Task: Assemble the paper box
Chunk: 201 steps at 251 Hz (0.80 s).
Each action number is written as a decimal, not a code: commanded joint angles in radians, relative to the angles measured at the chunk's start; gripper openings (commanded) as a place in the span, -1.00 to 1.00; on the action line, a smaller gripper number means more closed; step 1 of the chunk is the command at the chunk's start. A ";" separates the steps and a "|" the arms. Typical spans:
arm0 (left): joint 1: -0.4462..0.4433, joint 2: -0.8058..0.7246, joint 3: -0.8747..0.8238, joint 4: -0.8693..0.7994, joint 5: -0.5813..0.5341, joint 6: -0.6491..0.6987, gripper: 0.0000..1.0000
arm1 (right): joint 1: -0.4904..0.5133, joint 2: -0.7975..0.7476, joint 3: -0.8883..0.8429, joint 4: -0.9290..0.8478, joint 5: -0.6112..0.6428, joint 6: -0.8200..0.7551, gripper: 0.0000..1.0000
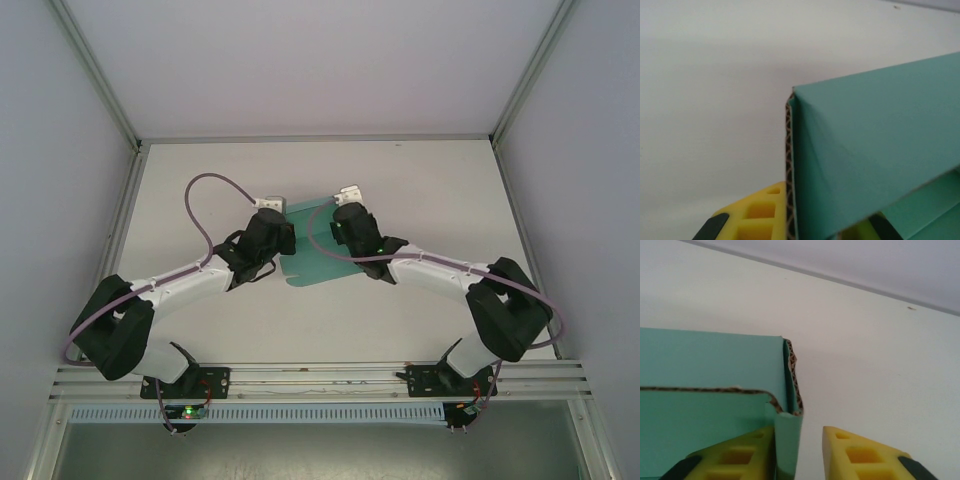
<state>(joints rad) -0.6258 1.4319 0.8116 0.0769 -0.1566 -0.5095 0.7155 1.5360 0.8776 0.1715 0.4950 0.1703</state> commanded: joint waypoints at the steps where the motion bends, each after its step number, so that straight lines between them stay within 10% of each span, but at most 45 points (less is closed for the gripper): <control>1: 0.013 -0.042 -0.015 0.059 0.090 0.028 -1.00 | -0.063 -0.033 -0.053 0.067 -0.053 -0.039 -0.43; 80: 0.009 -0.077 -0.042 0.074 0.063 0.022 -1.00 | -0.097 -0.071 -0.093 0.050 -0.096 0.001 -0.27; 149: 0.008 -0.095 -0.045 0.070 0.035 0.019 -1.00 | -0.099 -0.083 -0.095 0.006 -0.069 -0.026 -0.83; 201: 0.008 -0.103 0.020 -0.112 -0.137 -0.050 -1.00 | -0.067 -0.038 -0.025 -0.162 0.367 -0.135 -1.00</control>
<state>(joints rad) -0.6289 1.3903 0.7856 0.0975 -0.1215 -0.5117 0.6880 1.4651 0.8223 0.2127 0.3901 0.1215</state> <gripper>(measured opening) 0.086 0.067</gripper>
